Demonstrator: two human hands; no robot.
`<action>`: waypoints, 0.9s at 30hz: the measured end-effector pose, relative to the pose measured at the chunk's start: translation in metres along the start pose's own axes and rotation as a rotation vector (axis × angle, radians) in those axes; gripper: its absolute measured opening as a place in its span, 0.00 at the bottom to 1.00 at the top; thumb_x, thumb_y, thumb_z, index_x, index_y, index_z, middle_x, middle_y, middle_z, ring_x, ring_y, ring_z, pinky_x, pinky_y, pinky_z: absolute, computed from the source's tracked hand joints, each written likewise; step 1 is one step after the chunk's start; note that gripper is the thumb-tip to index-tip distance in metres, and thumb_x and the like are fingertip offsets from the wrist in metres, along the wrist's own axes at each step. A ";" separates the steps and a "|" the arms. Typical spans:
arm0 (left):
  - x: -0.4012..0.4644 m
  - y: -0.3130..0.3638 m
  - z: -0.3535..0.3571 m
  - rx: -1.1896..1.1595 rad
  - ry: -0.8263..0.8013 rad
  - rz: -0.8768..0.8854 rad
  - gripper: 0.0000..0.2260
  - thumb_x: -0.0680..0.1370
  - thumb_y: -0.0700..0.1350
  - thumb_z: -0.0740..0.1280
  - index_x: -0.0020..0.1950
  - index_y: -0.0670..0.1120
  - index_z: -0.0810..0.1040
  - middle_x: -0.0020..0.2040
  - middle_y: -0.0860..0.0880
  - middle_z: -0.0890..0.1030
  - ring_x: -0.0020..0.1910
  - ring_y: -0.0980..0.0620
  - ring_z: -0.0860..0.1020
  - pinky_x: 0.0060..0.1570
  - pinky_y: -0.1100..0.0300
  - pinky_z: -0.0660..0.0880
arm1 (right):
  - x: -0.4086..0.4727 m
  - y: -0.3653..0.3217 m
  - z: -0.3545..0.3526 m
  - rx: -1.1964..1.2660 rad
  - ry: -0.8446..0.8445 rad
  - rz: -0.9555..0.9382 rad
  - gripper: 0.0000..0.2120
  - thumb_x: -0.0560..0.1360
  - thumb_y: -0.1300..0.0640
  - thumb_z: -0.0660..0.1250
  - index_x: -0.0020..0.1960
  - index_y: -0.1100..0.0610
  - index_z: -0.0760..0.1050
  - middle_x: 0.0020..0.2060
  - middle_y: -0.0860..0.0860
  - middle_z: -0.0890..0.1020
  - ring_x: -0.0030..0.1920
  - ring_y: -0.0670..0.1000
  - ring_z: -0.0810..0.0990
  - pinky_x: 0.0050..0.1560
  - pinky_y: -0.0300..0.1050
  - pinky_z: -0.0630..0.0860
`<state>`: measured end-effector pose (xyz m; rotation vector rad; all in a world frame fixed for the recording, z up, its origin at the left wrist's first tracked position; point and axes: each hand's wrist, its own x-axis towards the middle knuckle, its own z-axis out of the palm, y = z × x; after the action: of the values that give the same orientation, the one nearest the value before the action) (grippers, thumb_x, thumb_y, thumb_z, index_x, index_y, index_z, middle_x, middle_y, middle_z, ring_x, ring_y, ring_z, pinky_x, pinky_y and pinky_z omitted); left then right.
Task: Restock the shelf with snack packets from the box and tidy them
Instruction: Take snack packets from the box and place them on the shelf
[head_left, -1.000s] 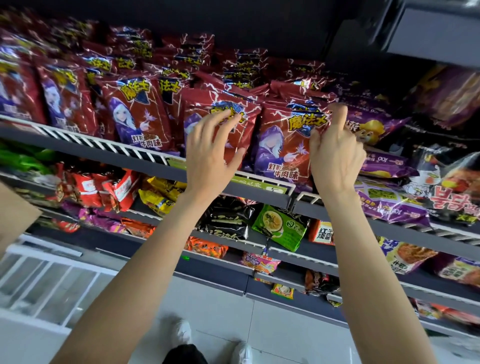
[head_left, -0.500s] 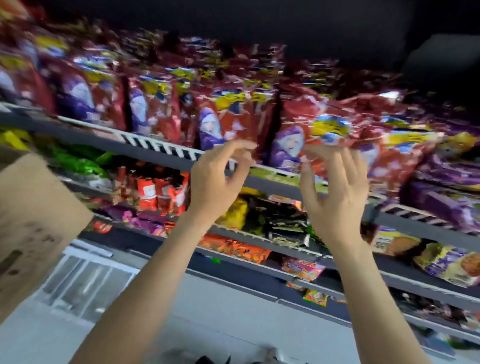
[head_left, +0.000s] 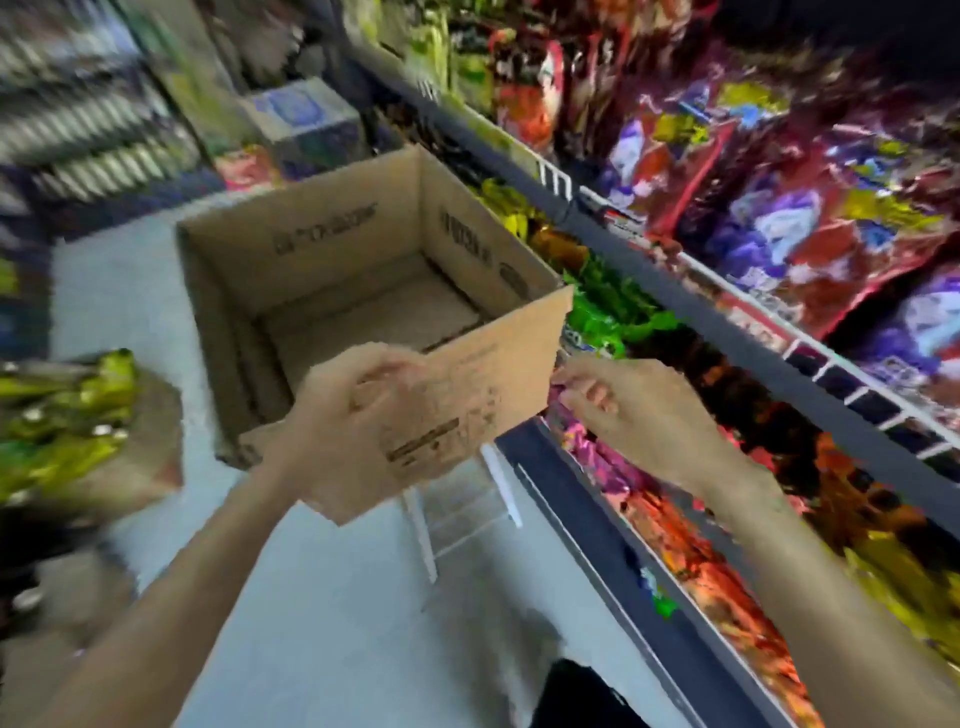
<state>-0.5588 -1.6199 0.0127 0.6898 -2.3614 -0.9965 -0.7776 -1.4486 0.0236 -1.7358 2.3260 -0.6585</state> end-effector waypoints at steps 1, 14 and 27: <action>0.009 -0.020 -0.014 0.051 0.037 0.001 0.08 0.77 0.46 0.66 0.52 0.57 0.78 0.50 0.60 0.81 0.50 0.62 0.78 0.48 0.70 0.72 | 0.026 -0.005 0.006 0.032 -0.011 -0.046 0.08 0.77 0.53 0.64 0.56 0.48 0.78 0.40 0.42 0.79 0.42 0.46 0.80 0.41 0.43 0.72; 0.135 -0.205 -0.026 0.685 -0.303 -0.200 0.18 0.76 0.53 0.67 0.63 0.49 0.74 0.58 0.50 0.78 0.58 0.48 0.75 0.52 0.55 0.74 | 0.319 0.019 0.137 -0.236 -0.413 -0.310 0.13 0.76 0.58 0.64 0.59 0.52 0.75 0.53 0.50 0.81 0.53 0.52 0.79 0.52 0.49 0.76; 0.163 -0.334 0.098 0.655 -0.722 -0.426 0.52 0.66 0.68 0.69 0.78 0.45 0.47 0.75 0.45 0.58 0.73 0.45 0.57 0.70 0.48 0.58 | 0.383 0.109 0.264 -0.848 -0.968 -0.395 0.22 0.78 0.59 0.61 0.71 0.57 0.62 0.68 0.55 0.70 0.68 0.56 0.66 0.66 0.50 0.65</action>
<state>-0.6542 -1.8730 -0.2606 1.2818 -3.3287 -0.6743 -0.8896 -1.8496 -0.2104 -2.0975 1.5913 1.0910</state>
